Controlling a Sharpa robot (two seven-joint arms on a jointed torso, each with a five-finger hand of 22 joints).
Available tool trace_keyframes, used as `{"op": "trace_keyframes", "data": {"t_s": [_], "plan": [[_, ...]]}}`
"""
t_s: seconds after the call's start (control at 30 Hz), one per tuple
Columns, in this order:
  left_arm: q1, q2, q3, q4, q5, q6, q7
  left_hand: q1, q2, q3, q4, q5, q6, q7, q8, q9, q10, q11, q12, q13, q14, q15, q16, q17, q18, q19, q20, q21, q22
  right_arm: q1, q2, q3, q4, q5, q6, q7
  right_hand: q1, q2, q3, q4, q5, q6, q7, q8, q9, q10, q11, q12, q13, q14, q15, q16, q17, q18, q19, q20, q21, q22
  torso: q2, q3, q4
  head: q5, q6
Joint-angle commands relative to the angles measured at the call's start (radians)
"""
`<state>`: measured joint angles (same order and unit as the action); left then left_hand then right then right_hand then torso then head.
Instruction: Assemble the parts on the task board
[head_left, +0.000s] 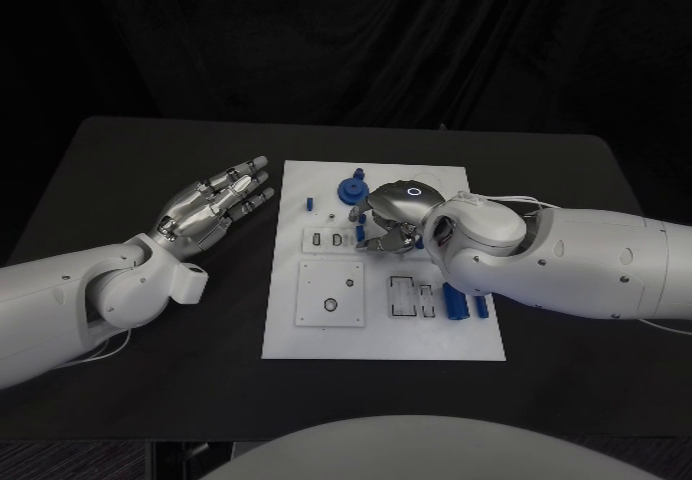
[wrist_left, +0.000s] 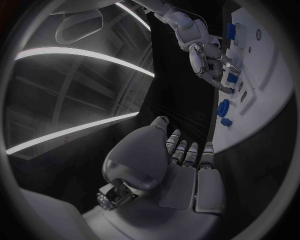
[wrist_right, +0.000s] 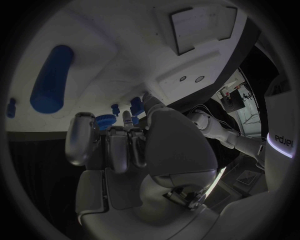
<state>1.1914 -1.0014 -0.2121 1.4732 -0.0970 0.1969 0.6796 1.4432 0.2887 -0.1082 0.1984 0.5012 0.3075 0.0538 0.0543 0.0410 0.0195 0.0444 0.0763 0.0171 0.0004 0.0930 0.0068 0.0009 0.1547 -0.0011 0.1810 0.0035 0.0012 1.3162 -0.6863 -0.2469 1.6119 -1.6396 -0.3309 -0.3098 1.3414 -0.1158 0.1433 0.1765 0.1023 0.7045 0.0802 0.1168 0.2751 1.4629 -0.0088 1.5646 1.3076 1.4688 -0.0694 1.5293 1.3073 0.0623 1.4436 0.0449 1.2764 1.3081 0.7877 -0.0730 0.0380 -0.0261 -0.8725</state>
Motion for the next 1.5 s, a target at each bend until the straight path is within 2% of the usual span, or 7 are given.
{"op": "trace_keyframes", "data": {"t_s": [0.03, 0.4, 0.6, 0.9, 1.1, 1.37, 1.5], "plan": [[-0.002, 0.005, 0.001, 0.002, 0.0, 0.012, 0.074, -0.006, -0.007, 0.003, -0.007, 0.005, -0.003, 0.004, -0.001, 0.0, -0.002, 0.007, 0.003, 0.0, 0.0, 0.009, -0.007, -0.001, 0.004, 0.001, 0.009, -0.004, -0.001, -0.004, -0.002, 0.0, 0.001, -0.009, -0.018, 0.009, -0.002, -0.013, -0.011, 0.015, -0.029, -0.027, -0.004, -0.016, -0.013, 0.108, 0.0, 0.006, 0.263, 0.086, 0.002, -0.005, 0.224, 0.006, -0.004, 0.001, -0.006, 0.163, 0.0, 0.0, -0.0002, 0.005, 0.0], [-0.003, 0.013, 0.001, 0.035, -0.094, -0.07, 0.109, -0.008, -0.006, 0.032, -0.027, 0.008, 0.013, 0.013, 0.004, 0.002, 0.0, 0.017, 0.011, 0.001, 0.0, 0.029, -0.007, -0.001, 0.01, 0.007, 0.034, 0.001, 0.003, 0.016, -0.061, 0.001, 0.054, 0.002, -0.213, 0.109, 0.029, -0.067, -0.043, 0.116, -0.054, -0.028, -0.026, -0.022, -0.044, 0.108, -0.02, 0.006, 0.263, 0.088, -0.014, 0.0, 0.228, 0.002, 0.003, -0.016, 0.004, 0.173, 0.0, 0.0007, -0.0005, 0.013, 0.027], [0.018, -0.002, 0.001, 0.07, -0.153, -0.157, 0.112, -0.015, -0.037, 0.085, -0.02, 0.015, 0.094, 0.024, 0.024, 0.009, 0.075, 0.103, 0.149, 0.022, 0.224, 0.081, 0.116, 0.093, 0.025, 0.245, 0.097, 0.159, 0.087, 0.062, -0.11, 0.001, 0.087, 0.07, -0.287, 0.161, 0.037, -0.036, -0.029, 0.112, -0.052, -0.003, -0.022, -0.011, -0.046, 0.108, -0.018, 0.006, 0.263, 0.087, -0.014, -0.002, 0.227, 0.002, 0.005, -0.016, 0.003, 0.174, -0.003, 0.0019, 0.0005, 0.022, 0.063], [0.097, 0.013, 0.001, 0.046, -0.285, -0.209, -0.027, -0.014, -0.094, 0.1, 0.049, -0.075, 0.111, 0.037, 0.017, 0.011, 0.226, 0.185, 0.383, 0.062, 0.455, 0.146, 0.356, 0.151, -0.031, 0.511, 0.107, 0.321, 0.152, 0.116, -0.179, 0.0, 0.076, 0.14, -0.32, 0.213, 0.02, -0.022, -0.037, 0.112, -0.054, 0.052, -0.021, 0.012, -0.048, 0.108, -0.018, 0.006, 0.263, 0.091, -0.014, 0.007, 0.234, -0.004, 0.017, -0.017, 0.028, 0.183, -0.022, 0.0114, 0.0049, 0.016, 0.088], [0.142, 0.071, 0.001, -0.063, -0.319, -0.134, -0.043, -0.27, -0.068, -0.077, 0.096, -0.453, 0.188, 0.051, 0.033, 0.018, 0.311, 0.202, 0.47, 0.076, 0.489, 0.141, 0.435, 0.142, -0.032, 0.6, 0.1, 0.327, 0.139, 0.124, -0.179, 0.0, 0.003, 0.151, -0.299, 0.232, 0.014, -0.017, -0.04, 0.114, -0.055, 0.076, -0.021, 0.022, -0.048, 0.108, -0.017, 0.006, 0.263, 0.09, -0.014, 0.005, 0.233, -0.004, 0.018, -0.017, 0.029, 0.184, -0.053, 0.024, 0.0035, 0.019, 0.089], [0.155, 0.156, 0.001, -0.163, -0.383, -0.169, -0.064, -0.13, -0.041, -0.101, 0.088, -0.277, 0.348, 0.088, 0.081, 0.036, 0.461, 0.208, 0.557, 0.107, 0.617, 0.114, 0.573, 0.156, -0.009, 0.729, 0.092, 0.384, 0.16, 0.126, -0.178, 0.0, -0.05, 0.154, -0.285, 0.236, 0.015, 0.004, -0.035, 0.112, -0.054, 0.087, -0.018, 0.023, -0.051, 0.108, -0.015, 0.006, 0.263, 0.09, -0.012, 0.004, 0.232, -0.004, 0.017, -0.016, 0.027, 0.184, -0.081, 0.0386, -0.001, 0.018, 0.087], [0.157, 0.183, 0.001, -0.168, -0.594, -0.265, -0.151, -0.109, -0.032, -0.139, 0.093, -0.255, 0.408, 0.119, 0.109, 0.036, 0.643, 0.162, 0.622, 0.141, 0.722, 0.067, 0.724, 0.208, 0.016, 0.825, 0.074, 0.472, 0.207, 0.126, -0.177, 0.0, -0.071, 0.158, -0.269, 0.238, -0.025, 0.033, -0.042, 0.115, -0.054, 0.097, -0.015, 0.024, -0.055, 0.108, -0.013, 0.006, 0.263, 0.09, -0.01, 0.005, 0.233, -0.004, 0.019, -0.014, 0.029, 0.185, -0.093, 0.046, -0.0027, 0.019, 0.079]]}}
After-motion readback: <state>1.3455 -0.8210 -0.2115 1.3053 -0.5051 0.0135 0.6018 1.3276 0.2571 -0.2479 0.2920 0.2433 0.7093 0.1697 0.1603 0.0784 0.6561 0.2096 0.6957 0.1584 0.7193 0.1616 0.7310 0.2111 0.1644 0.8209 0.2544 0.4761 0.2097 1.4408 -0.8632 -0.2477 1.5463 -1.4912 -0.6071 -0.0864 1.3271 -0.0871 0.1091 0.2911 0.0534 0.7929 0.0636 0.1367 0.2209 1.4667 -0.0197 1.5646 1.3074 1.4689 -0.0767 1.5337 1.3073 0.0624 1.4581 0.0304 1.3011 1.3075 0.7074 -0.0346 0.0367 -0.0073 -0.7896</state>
